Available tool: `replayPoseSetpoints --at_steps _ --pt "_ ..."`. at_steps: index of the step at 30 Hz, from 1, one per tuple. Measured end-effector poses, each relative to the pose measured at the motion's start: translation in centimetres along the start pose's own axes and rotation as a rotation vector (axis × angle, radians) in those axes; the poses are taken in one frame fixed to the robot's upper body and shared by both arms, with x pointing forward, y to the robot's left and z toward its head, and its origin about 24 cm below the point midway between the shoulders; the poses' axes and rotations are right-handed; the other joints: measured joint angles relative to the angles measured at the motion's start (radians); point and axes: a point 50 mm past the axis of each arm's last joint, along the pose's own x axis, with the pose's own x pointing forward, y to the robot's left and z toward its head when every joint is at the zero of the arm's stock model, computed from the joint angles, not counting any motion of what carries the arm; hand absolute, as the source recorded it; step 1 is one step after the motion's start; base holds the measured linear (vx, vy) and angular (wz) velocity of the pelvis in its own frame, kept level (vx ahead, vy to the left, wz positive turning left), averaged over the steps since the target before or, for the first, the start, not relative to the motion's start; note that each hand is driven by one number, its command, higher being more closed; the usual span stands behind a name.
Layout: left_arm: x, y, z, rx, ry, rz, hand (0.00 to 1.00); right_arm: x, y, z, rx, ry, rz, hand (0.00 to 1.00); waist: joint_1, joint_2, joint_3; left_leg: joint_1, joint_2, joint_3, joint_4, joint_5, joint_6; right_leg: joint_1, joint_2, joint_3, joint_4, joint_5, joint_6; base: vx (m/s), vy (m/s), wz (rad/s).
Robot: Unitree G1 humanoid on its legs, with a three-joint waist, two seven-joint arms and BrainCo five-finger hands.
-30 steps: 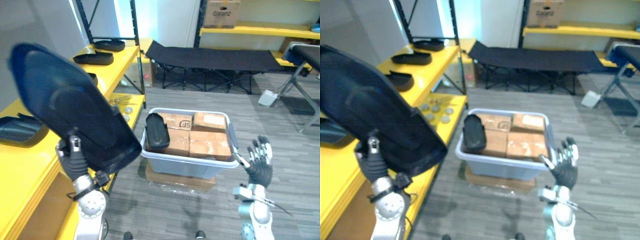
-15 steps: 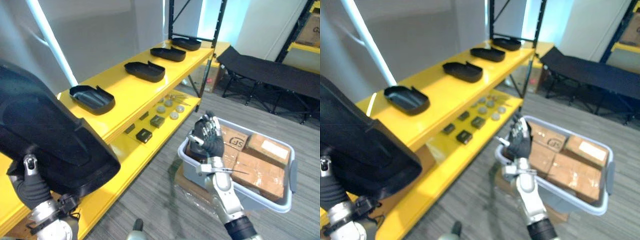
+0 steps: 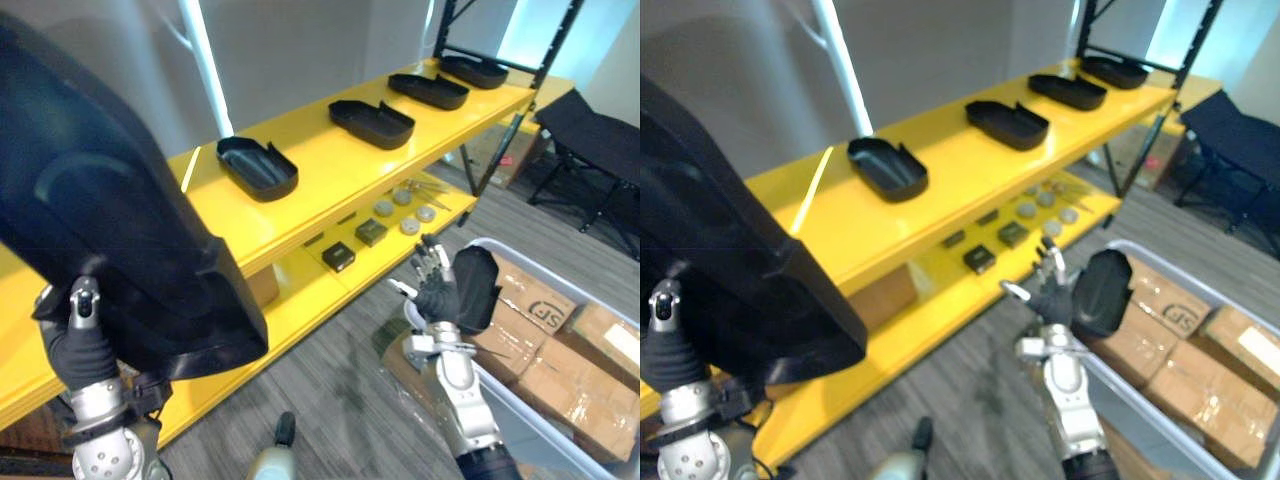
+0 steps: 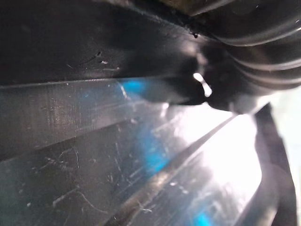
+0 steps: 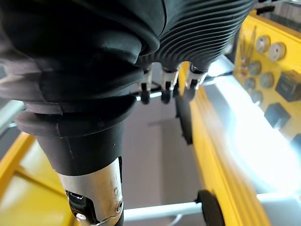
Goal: Walk over and take plastic housings, then place them on the shelf
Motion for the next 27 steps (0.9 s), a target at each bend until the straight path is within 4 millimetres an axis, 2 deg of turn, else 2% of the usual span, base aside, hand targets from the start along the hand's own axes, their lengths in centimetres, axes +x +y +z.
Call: replayPoseSetpoints --at_steps 4,6,10,11,13,14,15,16,17,18,19,20,21,23,24,25,27 --pt "-0.2 -0.2 -0.5 -0.010 0.025 -0.003 1.00 0.2 -0.5 0.4 -0.004 -0.019 0.013 0.00 0.000 0.003 0.007 0.006 -0.006 -0.027 0.000 0.005 -0.001 0.015 0.003 0.001 0.016 -0.018 0.008 -0.01 -0.044 0.23" --pt "-0.5 -0.1 -0.5 -0.004 0.031 -0.004 1.00 0.3 0.0 1.0 0.005 -0.047 0.041 0.00 0.002 0.011 0.025 0.028 -0.012 -0.030 0.000 -0.005 0.011 0.036 -0.003 -0.004 0.030 -0.048 0.004 -0.06 -0.033 0.12" --pt "-0.4 0.1 -0.2 0.013 0.007 -0.007 1.00 0.3 0.4 1.0 0.020 -0.050 0.052 0.00 0.006 0.011 0.036 0.035 -0.030 -0.031 0.000 -0.012 0.013 0.053 -0.022 -0.021 0.032 -0.058 -0.001 -0.03 -0.006 0.10" --pt "-0.2 0.2 -0.1 0.017 -0.007 -0.002 1.00 0.3 0.6 1.0 0.027 -0.053 0.054 0.00 0.008 0.002 0.042 0.033 -0.045 -0.030 0.009 -0.016 0.018 0.055 -0.038 -0.020 0.037 -0.064 -0.009 0.04 0.059 0.10" --pt "0.3 0.4 0.2 0.034 -0.040 0.004 1.00 0.5 0.9 1.1 0.039 -0.059 0.046 0.00 0.013 -0.026 0.065 0.027 -0.091 -0.019 0.074 -0.066 0.038 0.077 -0.078 -0.022 0.040 -0.076 -0.040 0.08 0.079 0.04" --pt "0.6 0.4 0.3 0.049 -0.055 0.009 1.00 0.5 0.9 1.1 0.043 -0.066 0.038 0.00 0.009 -0.035 0.070 0.023 -0.112 -0.015 0.118 -0.111 0.034 0.088 -0.098 -0.013 0.090 -0.062 -0.090 0.09 0.124 0.32" --pt "0.9 0.1 0.1 0.045 -0.065 0.004 1.00 0.5 0.7 1.2 0.041 -0.073 0.030 0.00 -0.008 -0.018 0.067 0.015 -0.116 -0.038 0.149 -0.129 0.043 0.017 -0.110 0.046 0.243 -0.001 -0.172 0.11 0.165 0.42" --pt "1.1 0.1 0.2 0.044 -0.074 -0.002 1.00 0.5 0.7 1.3 0.045 -0.078 0.024 0.00 -0.014 -0.016 0.066 0.019 -0.115 -0.045 0.149 -0.137 0.051 -0.028 -0.117 0.086 0.324 0.042 -0.197 0.07 0.177 0.59" --pt "1.6 -0.1 0.3 0.046 -0.096 -0.016 1.00 0.5 0.5 1.4 0.048 -0.091 0.011 0.00 -0.025 -0.017 0.067 0.034 -0.116 -0.050 0.151 -0.155 0.063 -0.100 -0.129 0.156 0.467 0.158 -0.213 0.11 0.153 0.49" --pt "1.9 -0.1 0.4 0.055 -0.104 -0.026 1.00 0.5 0.1 1.5 0.042 -0.098 0.002 0.00 -0.035 -0.010 0.072 0.061 -0.112 -0.069 0.130 -0.159 0.068 -0.154 -0.137 0.199 0.577 0.257 -0.202 0.13 0.111 0.51" --pt "2.1 -0.1 0.3 0.059 -0.105 -0.028 1.00 0.5 0.1 1.6 0.048 -0.104 -0.005 0.00 -0.041 -0.012 0.071 0.079 -0.105 -0.084 0.116 -0.161 0.074 -0.171 -0.128 0.214 0.603 0.198 -0.158 0.17 0.024 0.41" --pt "2.2 0.0 0.0 0.060 -0.095 -0.017 1.00 0.7 0.3 1.8 0.055 -0.122 0.004 0.00 -0.041 -0.010 0.072 0.103 -0.091 -0.090 0.099 -0.163 0.087 -0.207 -0.092 0.224 0.589 0.074 -0.136 0.21 0.027 0.20" --pt "2.4 0.1 -0.3 0.059 -0.081 0.000 1.00 0.9 0.4 2.1 0.054 -0.142 0.024 0.00 -0.038 -0.010 0.072 0.109 -0.088 -0.091 0.100 -0.172 0.099 -0.240 -0.056 0.224 0.516 0.012 -0.136 0.22 0.024 0.14" --pt "2.7 0.0 -1.0 0.047 -0.053 0.018 1.00 1.2 0.3 2.6 0.051 -0.171 0.036 0.00 -0.039 -0.001 0.078 0.112 -0.088 -0.114 0.100 -0.182 0.104 -0.271 -0.002 0.241 0.373 -0.002 -0.144 0.13 -0.013 0.29" --pt "3.0 -0.4 -1.7 0.032 -0.028 0.019 1.00 1.3 0.3 3.0 0.050 -0.192 0.040 0.00 -0.051 0.011 0.085 0.110 -0.088 -0.142 0.100 -0.186 0.108 -0.293 0.052 0.301 0.271 0.002 -0.143 0.13 -0.096 0.73" --pt "2.9 -0.9 -2.4 0.015 -0.002 0.010 1.00 1.2 0.4 3.5 0.051 -0.212 0.047 0.00 -0.066 0.021 0.090 0.111 -0.090 -0.177 0.102 -0.192 0.107 -0.301 0.098 0.376 0.177 0.014 -0.127 0.14 -0.115 0.84" --pt "2.5 -1.6 -2.9 -0.009 0.027 -0.003 1.00 1.1 0.7 4.3 0.056 -0.243 0.060 0.00 -0.074 0.021 0.090 0.113 -0.097 -0.219 0.106 -0.204 0.095 -0.298 0.136 0.452 0.076 0.032 -0.104 0.16 -0.185 0.84"
